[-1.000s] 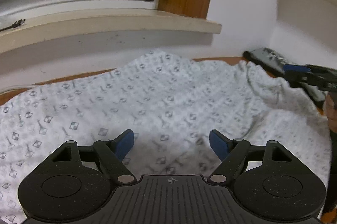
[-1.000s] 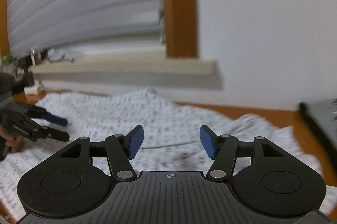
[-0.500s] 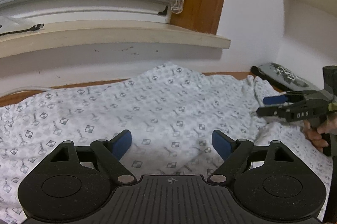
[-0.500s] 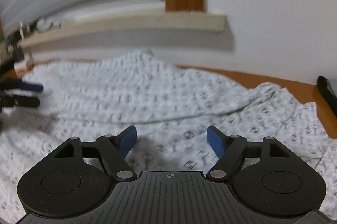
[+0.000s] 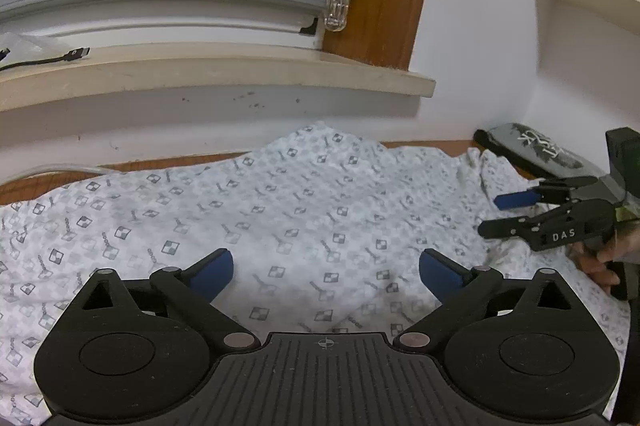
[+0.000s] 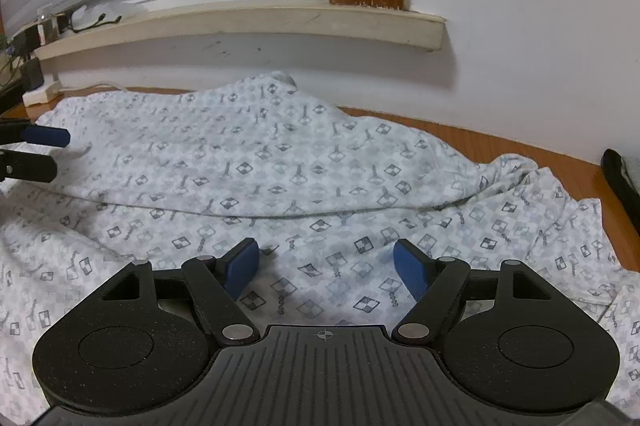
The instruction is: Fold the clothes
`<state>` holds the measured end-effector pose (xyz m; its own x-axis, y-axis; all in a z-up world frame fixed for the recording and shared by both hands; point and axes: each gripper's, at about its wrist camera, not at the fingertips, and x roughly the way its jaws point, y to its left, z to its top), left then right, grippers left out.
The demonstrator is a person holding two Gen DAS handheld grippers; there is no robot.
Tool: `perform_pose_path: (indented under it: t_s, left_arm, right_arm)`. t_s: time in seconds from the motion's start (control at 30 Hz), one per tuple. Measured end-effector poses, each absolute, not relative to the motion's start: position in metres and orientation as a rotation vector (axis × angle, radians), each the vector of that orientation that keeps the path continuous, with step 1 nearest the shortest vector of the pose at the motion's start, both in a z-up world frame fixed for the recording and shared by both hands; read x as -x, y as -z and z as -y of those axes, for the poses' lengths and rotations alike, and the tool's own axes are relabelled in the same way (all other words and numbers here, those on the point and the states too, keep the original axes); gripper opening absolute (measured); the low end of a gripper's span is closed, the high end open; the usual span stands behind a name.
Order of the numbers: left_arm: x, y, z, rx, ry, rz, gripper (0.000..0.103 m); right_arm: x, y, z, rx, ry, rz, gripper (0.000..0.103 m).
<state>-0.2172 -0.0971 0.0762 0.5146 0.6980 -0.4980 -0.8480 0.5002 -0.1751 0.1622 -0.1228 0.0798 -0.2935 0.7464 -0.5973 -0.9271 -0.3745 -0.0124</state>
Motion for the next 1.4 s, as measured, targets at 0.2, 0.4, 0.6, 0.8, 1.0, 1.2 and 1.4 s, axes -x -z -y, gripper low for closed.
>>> perform_pose_path:
  t_s: [0.2,0.4,0.6,0.8,1.0,1.2,1.4]
  left_arm:
    - [0.217,-0.076,0.093,0.438,-0.955,-0.387,0.103]
    - [0.243,-0.08,0.093,0.483,-0.981,-0.33,0.103]
    - [0.309,-0.104,0.105,0.485,-1.097,-0.305,0.103]
    - [0.389,-0.137,0.118,0.471,-1.223,-0.242,0.103]
    - [0.439,-0.154,0.132,0.452,-1.304,-0.211,0.103]
    - [0.457,-0.142,0.139,0.468,-1.319,-0.277,0.103]
    - [0.473,-0.129,0.141,0.512,-1.324,-0.262,0.103]
  right_arm:
    - [-0.163,-0.08,0.12,0.629,-1.873,-0.412,0.074]
    - [-0.162,-0.08,0.122,0.63,-1.862,-0.389,0.079]
    - [-0.15,-0.09,0.135,0.667,-1.862,-0.265,0.079]
    - [-0.088,-0.125,0.154,0.673,-2.026,-0.193,0.077]
    - [0.023,-0.128,0.156,0.792,-2.228,-0.131,0.069]
    - [0.119,-0.113,0.151,0.879,-2.376,-0.145,0.064]
    - [0.172,-0.103,0.158,0.941,-2.445,-0.119,0.054]
